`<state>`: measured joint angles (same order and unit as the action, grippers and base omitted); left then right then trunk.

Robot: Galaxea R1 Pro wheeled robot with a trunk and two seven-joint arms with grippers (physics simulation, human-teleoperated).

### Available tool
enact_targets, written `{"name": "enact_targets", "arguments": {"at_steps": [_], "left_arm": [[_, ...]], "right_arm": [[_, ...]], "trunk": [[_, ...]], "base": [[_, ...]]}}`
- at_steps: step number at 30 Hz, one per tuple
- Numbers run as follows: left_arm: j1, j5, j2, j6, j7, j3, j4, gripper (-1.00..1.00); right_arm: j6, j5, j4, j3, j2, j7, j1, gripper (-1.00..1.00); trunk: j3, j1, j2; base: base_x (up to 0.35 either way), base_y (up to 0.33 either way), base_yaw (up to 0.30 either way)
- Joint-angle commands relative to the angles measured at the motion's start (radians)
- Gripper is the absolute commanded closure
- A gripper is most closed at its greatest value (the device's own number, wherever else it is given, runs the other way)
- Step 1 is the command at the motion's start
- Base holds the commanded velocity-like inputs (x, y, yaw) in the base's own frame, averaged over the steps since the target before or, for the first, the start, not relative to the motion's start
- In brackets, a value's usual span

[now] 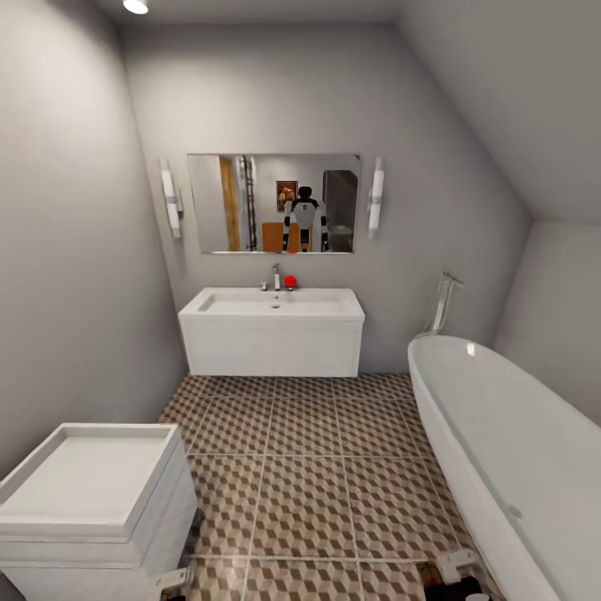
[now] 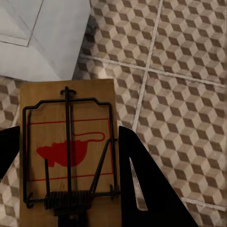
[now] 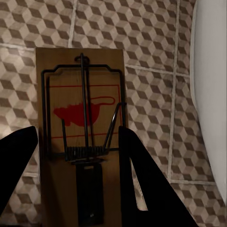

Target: Take the four mousetraps from the cabinet in the bathroom and place them on the bathroom floor. Make sure all four end up on the same floor surface, and ensure that at least two of them are either under or directly next to the same bathroom sink.

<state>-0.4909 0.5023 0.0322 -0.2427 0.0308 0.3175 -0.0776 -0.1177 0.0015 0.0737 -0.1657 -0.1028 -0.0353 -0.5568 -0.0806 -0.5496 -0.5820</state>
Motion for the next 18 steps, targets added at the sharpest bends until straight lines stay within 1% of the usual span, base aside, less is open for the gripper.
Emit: {"name": "enact_targets", "arguments": {"at_steps": [1,5,10,18], "left_arm": [[0.000,-0.004,0.000,0.000,0.003,0.000,0.000,1.00],[0.000,-0.004,0.000,0.000,0.003,0.000,0.000,1.00],[0.000,-0.004,-0.001,0.000,0.003,0.000,0.000,1.00],[0.000,-0.004,-0.001,0.000,0.003,0.000,0.000,1.00]], "right_arm": [[0.000,0.000,0.000,0.000,0.000,0.000,0.000,1.00],[0.000,0.000,0.000,0.000,0.000,0.000,0.000,1.00],[0.000,0.000,0.000,0.000,0.000,0.001,0.000,1.00],[0.000,-0.001,0.000,0.001,0.000,0.002,0.000,1.00]], "trunk": [[0.000,0.000,0.000],[0.000,0.000,0.000],[0.000,0.000,0.000],[0.000,0.000,0.000]], "base": [[0.331,-0.069,0.000],[0.331,-0.073,-0.005],[0.331,-0.075,-0.055],[0.331,-0.076,-0.003]]}}
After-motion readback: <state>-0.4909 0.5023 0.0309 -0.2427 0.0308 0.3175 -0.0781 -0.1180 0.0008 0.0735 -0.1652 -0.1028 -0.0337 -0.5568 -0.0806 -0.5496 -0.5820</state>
